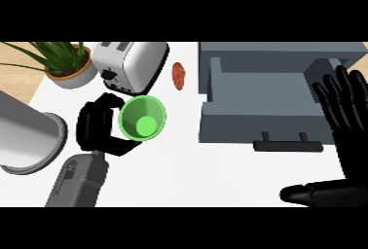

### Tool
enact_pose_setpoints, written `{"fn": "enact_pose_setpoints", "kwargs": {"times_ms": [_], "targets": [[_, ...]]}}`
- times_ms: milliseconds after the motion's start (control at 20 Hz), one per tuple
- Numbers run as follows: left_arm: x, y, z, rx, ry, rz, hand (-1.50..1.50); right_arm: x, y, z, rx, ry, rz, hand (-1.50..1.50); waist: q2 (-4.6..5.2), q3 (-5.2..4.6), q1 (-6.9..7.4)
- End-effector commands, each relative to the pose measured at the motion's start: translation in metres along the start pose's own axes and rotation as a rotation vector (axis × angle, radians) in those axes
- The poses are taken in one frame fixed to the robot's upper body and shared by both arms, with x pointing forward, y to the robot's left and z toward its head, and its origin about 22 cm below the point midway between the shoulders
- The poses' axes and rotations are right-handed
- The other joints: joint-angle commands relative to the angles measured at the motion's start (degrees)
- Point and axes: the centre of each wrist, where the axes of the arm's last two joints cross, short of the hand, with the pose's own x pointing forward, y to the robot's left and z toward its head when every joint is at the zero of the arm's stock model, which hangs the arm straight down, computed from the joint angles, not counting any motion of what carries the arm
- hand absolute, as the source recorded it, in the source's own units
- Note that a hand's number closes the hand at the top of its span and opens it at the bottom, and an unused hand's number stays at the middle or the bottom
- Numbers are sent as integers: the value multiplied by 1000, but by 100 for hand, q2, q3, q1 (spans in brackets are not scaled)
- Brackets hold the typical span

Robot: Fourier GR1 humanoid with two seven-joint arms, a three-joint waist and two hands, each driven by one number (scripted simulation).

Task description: Pick up the cup, place it into the drawer and close the drawer

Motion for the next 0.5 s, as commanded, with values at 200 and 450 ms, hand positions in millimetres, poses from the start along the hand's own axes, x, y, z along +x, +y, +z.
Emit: {"fn": "enact_pose_setpoints", "kwargs": {"times_ms": [200, 450], "targets": [[63, -72, -43, -40, -29, 44, 150, -3, 10, -10, 13, 5, -1, -150, 16, -5, -34], [95, -94, -86, -69, -27, 3, 150, -3, -6, 12, 0, -2, 8, -150, 20, -4, -93]]}}
